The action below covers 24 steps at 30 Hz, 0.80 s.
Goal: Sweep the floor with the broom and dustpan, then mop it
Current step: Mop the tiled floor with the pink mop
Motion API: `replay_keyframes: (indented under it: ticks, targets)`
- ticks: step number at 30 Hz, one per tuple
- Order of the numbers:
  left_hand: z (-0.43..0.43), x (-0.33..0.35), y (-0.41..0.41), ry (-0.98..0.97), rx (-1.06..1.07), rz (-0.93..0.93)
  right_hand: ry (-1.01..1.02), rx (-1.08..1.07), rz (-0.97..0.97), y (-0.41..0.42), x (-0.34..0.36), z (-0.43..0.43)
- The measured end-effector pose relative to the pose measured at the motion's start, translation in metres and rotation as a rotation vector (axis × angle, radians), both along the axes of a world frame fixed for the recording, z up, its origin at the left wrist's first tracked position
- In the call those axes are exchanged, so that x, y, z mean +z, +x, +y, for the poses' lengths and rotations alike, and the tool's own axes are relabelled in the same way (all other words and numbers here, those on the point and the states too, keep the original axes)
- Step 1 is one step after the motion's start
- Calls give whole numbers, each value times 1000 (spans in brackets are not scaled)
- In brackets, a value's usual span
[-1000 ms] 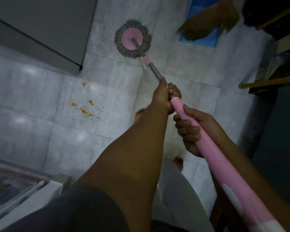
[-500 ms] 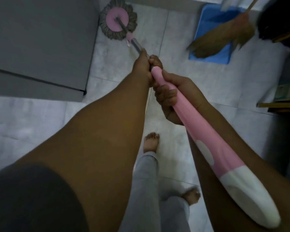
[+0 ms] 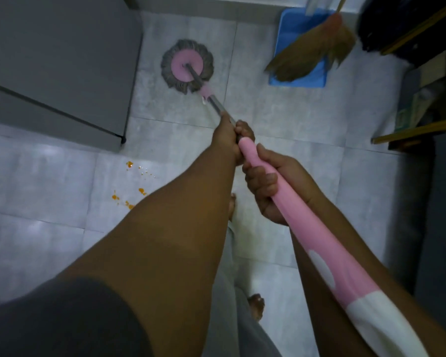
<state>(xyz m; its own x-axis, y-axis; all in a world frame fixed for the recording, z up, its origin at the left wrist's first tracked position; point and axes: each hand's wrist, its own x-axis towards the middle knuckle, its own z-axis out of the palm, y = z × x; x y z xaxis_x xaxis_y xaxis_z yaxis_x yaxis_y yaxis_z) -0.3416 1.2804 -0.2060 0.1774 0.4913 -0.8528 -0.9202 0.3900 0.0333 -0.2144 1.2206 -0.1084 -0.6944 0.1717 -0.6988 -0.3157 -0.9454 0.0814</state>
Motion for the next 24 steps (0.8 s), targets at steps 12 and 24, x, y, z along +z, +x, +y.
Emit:
replay_keyframes:
  ticks: [12,24]
  targets:
    - [-215,48,127,-90,-155,-17,-135,-142,-103,117,58,-220]
    - [-148,26,74,-97,-219,48,-76,-135,-121,60,34,-162]
